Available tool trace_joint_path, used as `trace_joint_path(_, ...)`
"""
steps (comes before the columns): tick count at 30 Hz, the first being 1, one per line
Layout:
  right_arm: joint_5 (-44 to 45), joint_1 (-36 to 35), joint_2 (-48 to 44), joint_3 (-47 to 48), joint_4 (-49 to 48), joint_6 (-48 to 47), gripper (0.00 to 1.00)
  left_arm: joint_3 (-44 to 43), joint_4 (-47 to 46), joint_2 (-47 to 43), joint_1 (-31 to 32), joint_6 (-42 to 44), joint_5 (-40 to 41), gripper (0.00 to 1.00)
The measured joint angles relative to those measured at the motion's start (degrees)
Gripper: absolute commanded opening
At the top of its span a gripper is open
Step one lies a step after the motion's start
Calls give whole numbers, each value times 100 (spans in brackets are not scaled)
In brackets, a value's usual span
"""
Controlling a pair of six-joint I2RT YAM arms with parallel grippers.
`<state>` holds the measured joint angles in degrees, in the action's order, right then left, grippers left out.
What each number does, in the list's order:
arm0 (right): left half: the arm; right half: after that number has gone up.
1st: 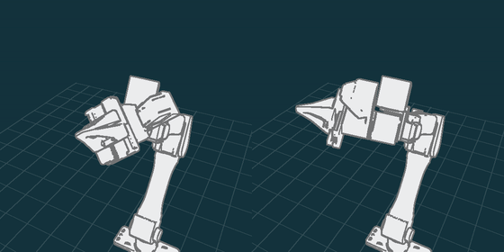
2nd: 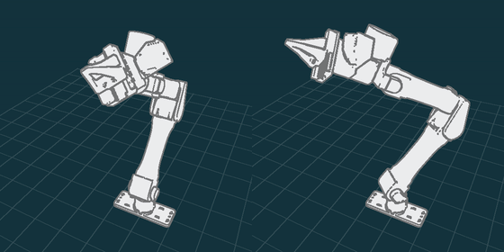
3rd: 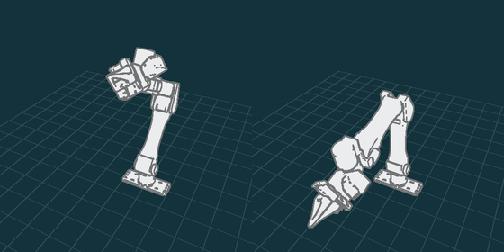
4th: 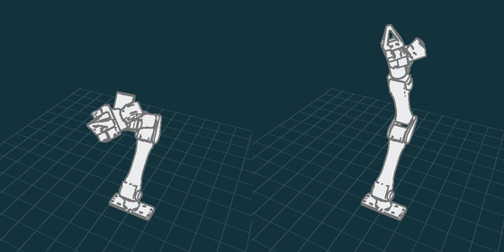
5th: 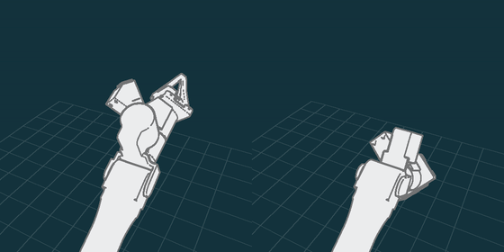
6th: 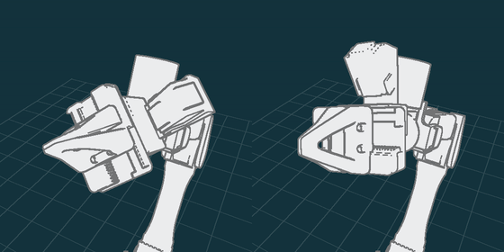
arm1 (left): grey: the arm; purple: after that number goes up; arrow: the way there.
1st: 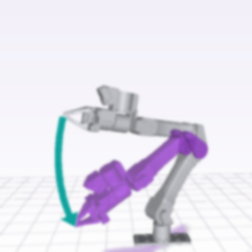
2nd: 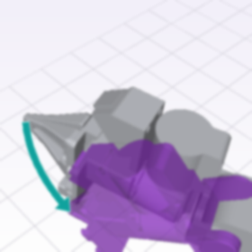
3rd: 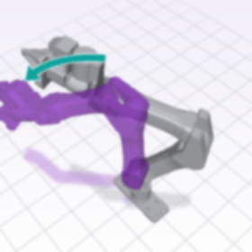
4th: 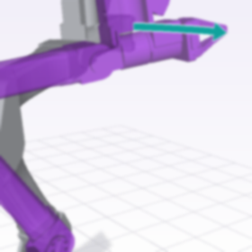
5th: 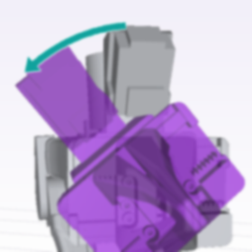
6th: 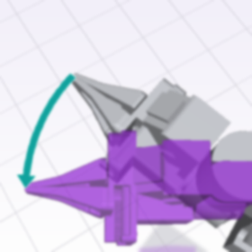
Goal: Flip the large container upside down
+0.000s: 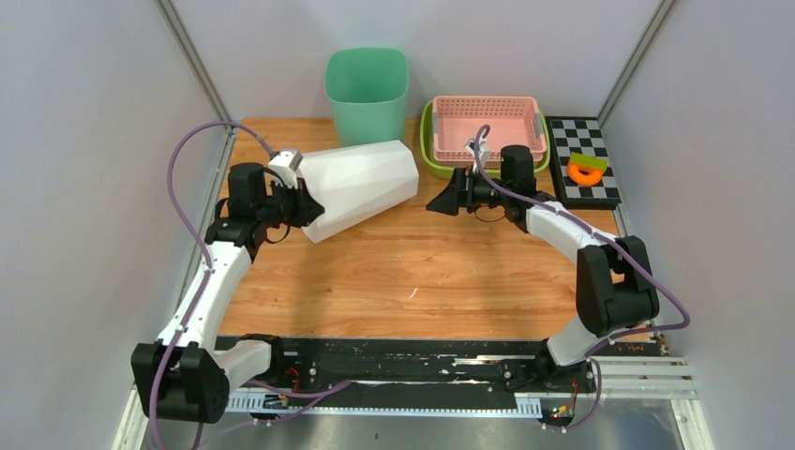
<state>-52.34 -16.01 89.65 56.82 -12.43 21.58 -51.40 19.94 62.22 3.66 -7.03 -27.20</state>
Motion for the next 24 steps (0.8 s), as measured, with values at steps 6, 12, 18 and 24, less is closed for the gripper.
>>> trace_joint_path(6,153,-7,181,111,-57,-66,83,155,321,48,-317,361,-162,9)
trace_joint_path(12,267,-9,168,153,-98,-177,83,160,575,52,-627,673,-732,9)
trace_joint_path(18,376,-9,105,153,-42,-310,83,160,1259,39,-649,1491,-1617,9)
trace_joint_path(24,391,-9,74,153,-44,-334,84,140,2293,24,-649,2719,-2490,8)
